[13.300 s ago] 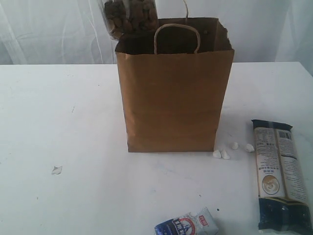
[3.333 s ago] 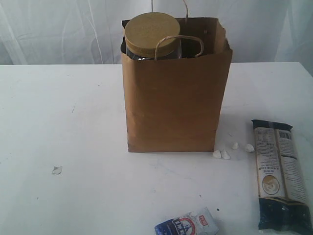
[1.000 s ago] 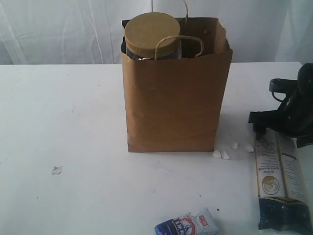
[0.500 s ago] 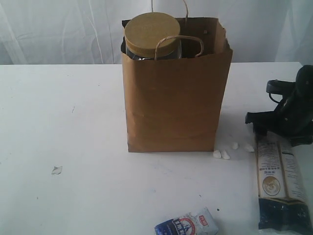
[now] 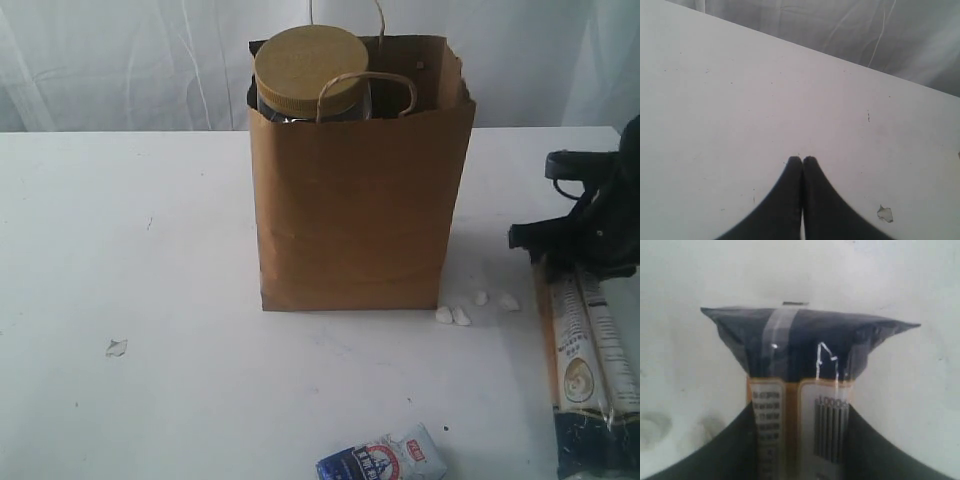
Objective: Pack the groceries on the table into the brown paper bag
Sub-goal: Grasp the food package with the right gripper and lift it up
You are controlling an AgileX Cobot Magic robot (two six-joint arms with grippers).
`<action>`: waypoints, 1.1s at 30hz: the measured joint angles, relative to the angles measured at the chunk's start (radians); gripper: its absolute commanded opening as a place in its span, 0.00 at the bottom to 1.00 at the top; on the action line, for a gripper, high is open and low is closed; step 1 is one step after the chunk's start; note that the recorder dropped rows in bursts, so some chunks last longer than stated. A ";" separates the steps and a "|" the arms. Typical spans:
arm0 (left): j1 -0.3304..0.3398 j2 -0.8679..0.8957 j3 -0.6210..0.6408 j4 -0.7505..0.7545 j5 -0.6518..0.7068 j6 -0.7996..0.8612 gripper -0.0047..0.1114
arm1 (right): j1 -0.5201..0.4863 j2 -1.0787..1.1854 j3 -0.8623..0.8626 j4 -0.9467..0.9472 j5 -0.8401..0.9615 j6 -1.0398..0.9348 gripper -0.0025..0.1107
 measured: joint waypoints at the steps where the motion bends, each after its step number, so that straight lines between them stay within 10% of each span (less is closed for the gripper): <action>1: 0.000 0.000 0.000 0.000 0.000 0.000 0.04 | 0.000 -0.035 0.000 0.000 0.006 -0.020 0.02; 25: 0.000 0.000 0.000 0.000 0.000 0.000 0.04 | 0.000 -0.693 -0.194 -0.010 0.156 -0.180 0.02; 33: 0.000 0.000 0.000 0.000 0.000 0.000 0.04 | -0.001 -0.687 -0.400 0.395 0.123 -0.374 0.02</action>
